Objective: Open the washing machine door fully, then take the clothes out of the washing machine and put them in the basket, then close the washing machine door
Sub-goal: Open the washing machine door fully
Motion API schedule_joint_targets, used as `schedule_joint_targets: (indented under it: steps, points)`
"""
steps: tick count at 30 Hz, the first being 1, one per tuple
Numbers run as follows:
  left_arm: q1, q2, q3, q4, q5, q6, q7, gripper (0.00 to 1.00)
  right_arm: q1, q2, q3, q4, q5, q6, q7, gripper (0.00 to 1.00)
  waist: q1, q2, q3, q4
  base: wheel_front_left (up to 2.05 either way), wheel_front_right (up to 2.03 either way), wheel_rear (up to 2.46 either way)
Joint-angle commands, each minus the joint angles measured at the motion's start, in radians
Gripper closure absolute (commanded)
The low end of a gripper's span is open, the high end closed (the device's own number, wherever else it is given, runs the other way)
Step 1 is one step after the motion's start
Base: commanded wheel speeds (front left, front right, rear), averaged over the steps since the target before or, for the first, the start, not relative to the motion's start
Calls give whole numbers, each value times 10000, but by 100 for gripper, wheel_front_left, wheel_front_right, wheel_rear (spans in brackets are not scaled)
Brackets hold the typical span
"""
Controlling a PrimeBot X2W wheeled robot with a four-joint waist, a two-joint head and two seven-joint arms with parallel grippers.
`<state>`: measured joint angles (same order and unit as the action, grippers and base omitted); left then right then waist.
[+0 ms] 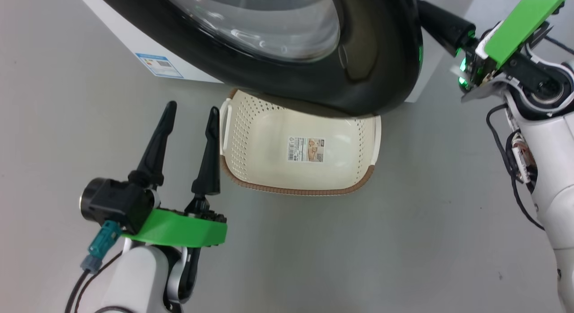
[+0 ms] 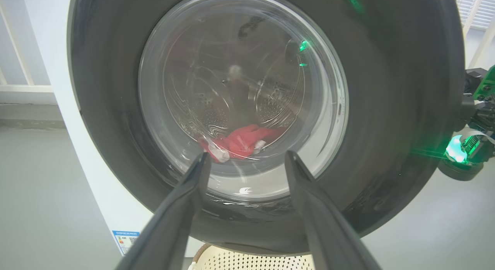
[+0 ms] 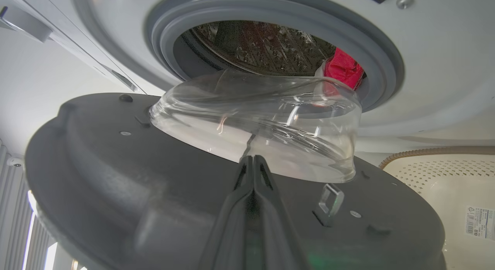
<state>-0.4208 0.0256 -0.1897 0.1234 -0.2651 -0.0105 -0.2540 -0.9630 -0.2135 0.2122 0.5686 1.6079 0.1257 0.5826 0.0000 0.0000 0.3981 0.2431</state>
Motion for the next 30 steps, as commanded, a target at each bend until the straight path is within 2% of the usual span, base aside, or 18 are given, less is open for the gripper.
schedule_joint_targets:
  steps: [1,14,19,20,21,22,23,30]
  points:
    - [229,246,350,-191,-11,-9,-78,0,305,263,216,-409,-80,50,131,100,0,0,-271,213,0,0,0]
    - [526,246,402,-171,-9,-13,-78,0,680,231,369,-565,-149,50,262,100,0,0,-537,438,0,0,0]
    - [528,246,422,-211,-190,-7,-78,0,622,257,341,-472,-385,50,-137,100,0,0,-427,389,0,0,0]
    - [493,246,472,-345,-391,-7,-78,0,553,173,339,-592,-801,50,-650,90,0,0,-313,328,0,0,0]
    - [475,246,483,-418,-460,-2,-78,0,516,125,333,-653,-1041,50,-954,55,0,0,-264,304,0,0,0]
    - [462,246,486,-468,-486,12,-78,0,491,73,353,-736,-1283,50,-1219,32,0,0,-211,274,0,0,0]
    - [442,246,481,-516,-514,25,-78,0,483,9,354,-790,-1534,50,-1516,0,0,0,-168,245,0,0,0]
    - [351,246,508,-531,-344,134,-78,0,797,-432,512,-1222,-3219,50,-3413,0,0,0,-52,-18,0,0,0]
